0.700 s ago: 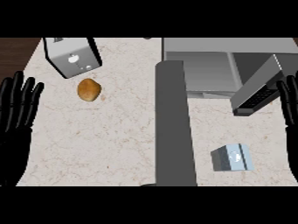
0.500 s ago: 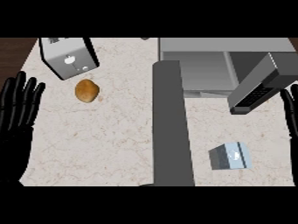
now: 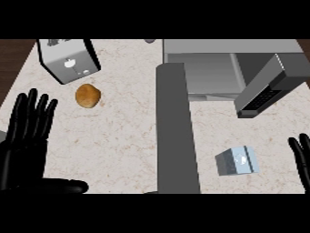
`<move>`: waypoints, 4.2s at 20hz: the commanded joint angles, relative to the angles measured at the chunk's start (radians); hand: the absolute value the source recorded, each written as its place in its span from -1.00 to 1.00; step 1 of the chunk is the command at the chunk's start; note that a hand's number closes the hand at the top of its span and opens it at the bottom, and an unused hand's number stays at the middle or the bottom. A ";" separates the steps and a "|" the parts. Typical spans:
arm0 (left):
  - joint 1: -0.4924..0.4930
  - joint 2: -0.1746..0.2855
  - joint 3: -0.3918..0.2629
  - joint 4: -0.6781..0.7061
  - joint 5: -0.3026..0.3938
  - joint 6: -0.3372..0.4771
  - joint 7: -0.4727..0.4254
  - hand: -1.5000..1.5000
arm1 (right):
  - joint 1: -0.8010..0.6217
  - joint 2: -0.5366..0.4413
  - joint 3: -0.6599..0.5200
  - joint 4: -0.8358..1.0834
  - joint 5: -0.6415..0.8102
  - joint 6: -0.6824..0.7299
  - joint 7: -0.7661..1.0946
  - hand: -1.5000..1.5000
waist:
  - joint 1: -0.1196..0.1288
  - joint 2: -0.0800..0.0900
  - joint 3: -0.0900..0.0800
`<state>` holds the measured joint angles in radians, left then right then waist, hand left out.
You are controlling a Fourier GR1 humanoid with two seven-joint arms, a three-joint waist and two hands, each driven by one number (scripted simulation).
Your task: Pick up the milk, place it into the microwave and close the microwave
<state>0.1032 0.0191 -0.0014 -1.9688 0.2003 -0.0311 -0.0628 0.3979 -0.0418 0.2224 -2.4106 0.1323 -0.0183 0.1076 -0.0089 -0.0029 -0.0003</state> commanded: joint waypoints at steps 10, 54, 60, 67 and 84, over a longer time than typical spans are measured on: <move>0.282 -0.019 -0.134 -0.100 -0.002 -0.033 -0.144 -1.00 | 0.199 -0.015 -0.044 0.135 -0.067 0.018 -0.231 -1.00 | 0.009 0.001 0.001; 0.520 -0.007 -0.115 -0.078 0.029 -0.190 -0.352 -1.00 | -0.273 0.014 -0.302 1.332 -0.092 -0.098 -0.926 -1.00 | 0.015 0.002 0.000; 0.479 0.011 -0.073 0.012 0.048 -0.219 -0.388 -1.00 | -0.291 -0.012 -0.318 1.436 -0.106 -0.030 -1.059 -1.00 | 0.012 0.002 0.000; 0.532 0.035 -0.033 0.029 0.063 -0.265 -0.452 -1.00 | -0.314 -0.004 -0.327 1.420 -0.143 -0.022 -0.993 -1.00 | 0.013 0.002 0.000; 0.522 0.011 -0.070 -0.017 0.042 -0.244 -0.384 -1.00 | -0.554 0.017 -0.412 1.612 -0.106 -0.276 -1.049 1.00 | 0.014 0.002 0.000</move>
<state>0.6338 0.0364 -0.0658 -1.9823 0.2486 -0.2837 -0.4684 -0.1412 -0.0338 -0.1843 -0.7780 0.0448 -0.2770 -0.9388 0.0075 -0.0006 -0.0003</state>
